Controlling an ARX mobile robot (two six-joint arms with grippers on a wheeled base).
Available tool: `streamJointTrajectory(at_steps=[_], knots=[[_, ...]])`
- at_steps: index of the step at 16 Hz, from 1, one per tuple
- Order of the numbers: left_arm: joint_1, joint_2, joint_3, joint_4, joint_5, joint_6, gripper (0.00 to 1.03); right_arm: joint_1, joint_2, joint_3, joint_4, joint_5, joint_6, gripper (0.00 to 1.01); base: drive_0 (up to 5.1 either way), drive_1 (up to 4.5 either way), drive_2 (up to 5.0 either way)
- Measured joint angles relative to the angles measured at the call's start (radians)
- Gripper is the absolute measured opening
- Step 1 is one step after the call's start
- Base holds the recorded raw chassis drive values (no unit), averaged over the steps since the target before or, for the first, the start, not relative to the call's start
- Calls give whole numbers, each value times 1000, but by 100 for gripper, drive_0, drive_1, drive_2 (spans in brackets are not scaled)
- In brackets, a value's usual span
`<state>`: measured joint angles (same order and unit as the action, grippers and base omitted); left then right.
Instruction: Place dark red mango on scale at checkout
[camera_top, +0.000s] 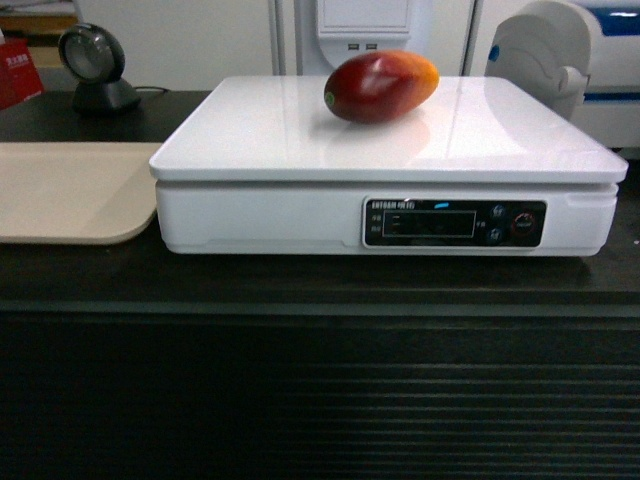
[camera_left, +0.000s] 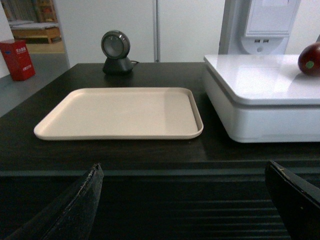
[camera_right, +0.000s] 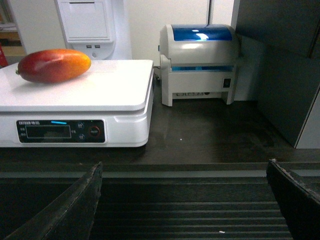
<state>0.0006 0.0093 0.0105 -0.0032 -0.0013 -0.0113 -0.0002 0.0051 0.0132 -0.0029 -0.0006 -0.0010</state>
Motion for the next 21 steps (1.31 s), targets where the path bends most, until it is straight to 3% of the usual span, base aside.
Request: streamJointTrajectory(at_steps=[21], knots=[[0, 0, 0, -4, 0, 1, 98, 0, 0, 0, -6, 0, 1, 98, 0, 0, 0]])
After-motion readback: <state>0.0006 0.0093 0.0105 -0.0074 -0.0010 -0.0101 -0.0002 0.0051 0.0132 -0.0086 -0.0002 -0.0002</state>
